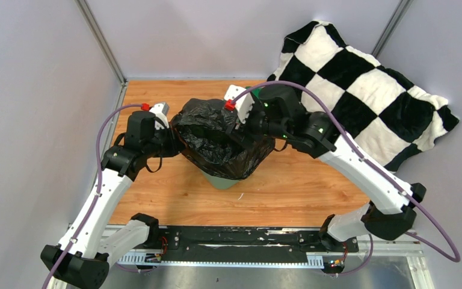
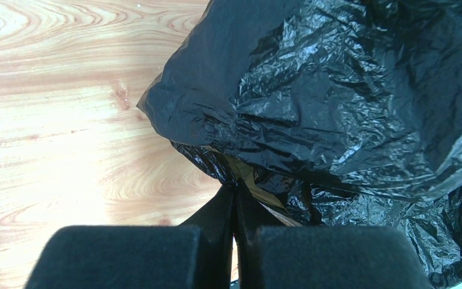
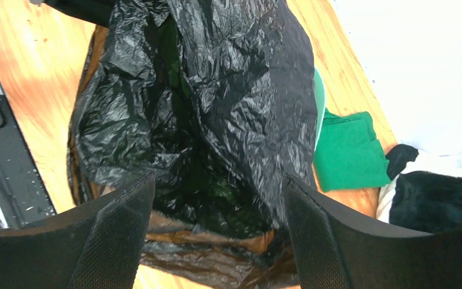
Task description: Put the trash bags into the trash bin
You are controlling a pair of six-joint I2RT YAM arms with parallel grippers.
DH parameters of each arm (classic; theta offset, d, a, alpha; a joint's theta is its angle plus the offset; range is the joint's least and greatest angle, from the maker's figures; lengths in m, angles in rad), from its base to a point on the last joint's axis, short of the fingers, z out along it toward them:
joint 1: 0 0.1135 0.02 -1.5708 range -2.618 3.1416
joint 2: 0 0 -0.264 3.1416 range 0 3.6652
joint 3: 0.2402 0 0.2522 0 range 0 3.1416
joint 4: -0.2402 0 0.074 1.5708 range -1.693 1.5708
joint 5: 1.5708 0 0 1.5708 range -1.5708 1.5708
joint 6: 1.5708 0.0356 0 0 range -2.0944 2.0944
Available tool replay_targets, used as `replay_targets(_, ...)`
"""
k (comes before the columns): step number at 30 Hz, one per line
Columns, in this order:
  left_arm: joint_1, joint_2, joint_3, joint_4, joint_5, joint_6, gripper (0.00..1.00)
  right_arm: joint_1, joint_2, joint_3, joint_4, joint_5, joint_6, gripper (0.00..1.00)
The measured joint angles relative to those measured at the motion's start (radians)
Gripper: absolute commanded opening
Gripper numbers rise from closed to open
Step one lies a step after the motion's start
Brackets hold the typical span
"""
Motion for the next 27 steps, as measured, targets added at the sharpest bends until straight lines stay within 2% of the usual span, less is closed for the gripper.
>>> replay_targets(11,0.000,0.000,0.002,0.001,0.000,0.004,0.01,0.013,0.061,0.014,0.094,0.135,-0.140,0.84)
replay_targets(19,0.000,0.000,0.002,0.001,-0.001,0.005,0.01,0.013,0.113,0.014,0.102,0.146,-0.192,0.81)
replay_targets(23,0.000,0.000,0.002,0.001,-0.001,0.007,0.01,0.013,0.142,0.014,0.095,0.155,-0.204,0.64)
replay_targets(27,0.000,0.000,0.002,0.002,-0.004,0.008,0.01,0.013,0.169,0.015,0.097,0.185,-0.215,0.22)
